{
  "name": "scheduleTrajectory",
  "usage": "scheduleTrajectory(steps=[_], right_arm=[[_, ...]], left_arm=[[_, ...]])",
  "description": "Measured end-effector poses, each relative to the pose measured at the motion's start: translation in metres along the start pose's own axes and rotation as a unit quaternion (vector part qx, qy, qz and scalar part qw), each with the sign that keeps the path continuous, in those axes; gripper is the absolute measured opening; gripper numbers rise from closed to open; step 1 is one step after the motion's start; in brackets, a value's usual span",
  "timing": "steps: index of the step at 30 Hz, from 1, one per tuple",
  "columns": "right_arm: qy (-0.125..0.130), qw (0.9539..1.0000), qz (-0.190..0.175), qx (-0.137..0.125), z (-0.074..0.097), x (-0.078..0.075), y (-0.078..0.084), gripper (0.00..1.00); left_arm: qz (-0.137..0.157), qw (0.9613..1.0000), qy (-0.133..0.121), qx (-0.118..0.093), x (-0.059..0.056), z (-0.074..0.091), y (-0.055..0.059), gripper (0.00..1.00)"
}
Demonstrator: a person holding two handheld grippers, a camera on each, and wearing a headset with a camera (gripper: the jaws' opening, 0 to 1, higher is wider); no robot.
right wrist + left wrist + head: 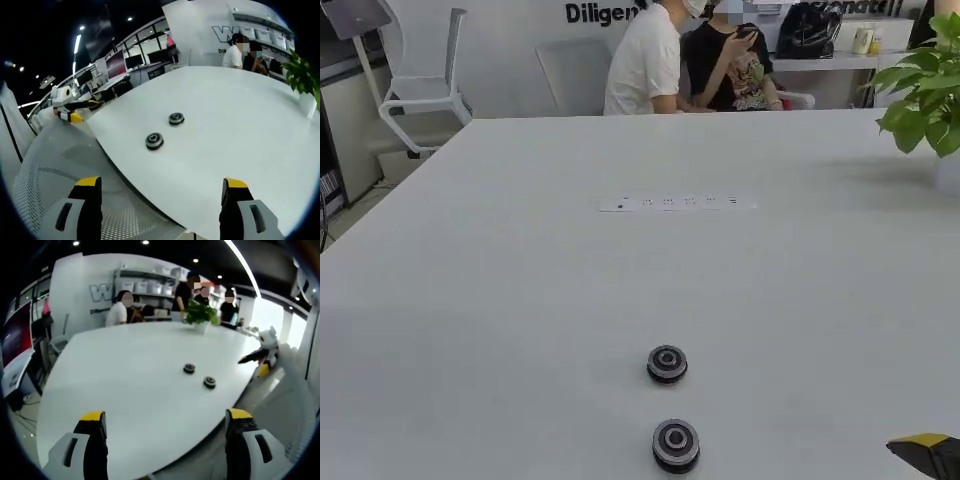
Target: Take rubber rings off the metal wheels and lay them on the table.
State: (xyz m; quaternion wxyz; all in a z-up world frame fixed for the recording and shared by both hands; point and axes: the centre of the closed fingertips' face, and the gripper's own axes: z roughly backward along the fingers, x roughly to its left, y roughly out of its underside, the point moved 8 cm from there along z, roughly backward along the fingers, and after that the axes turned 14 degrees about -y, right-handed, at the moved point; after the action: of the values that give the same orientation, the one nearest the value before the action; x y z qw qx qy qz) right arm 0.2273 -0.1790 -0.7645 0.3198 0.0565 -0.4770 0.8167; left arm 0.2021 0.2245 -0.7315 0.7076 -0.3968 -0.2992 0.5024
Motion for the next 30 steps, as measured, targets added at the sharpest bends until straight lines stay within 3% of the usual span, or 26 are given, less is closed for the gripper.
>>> scheduleTrajectory(steps=[30], right_arm=[[0.014, 0.9993, -0.002, -0.034, 0.0068, 0.0057, -0.0010, 0.99]], left_arm=[[-0.020, 0.9997, 0.010, 0.004, -0.0017, -0.0001, 0.0010, 1.00]])
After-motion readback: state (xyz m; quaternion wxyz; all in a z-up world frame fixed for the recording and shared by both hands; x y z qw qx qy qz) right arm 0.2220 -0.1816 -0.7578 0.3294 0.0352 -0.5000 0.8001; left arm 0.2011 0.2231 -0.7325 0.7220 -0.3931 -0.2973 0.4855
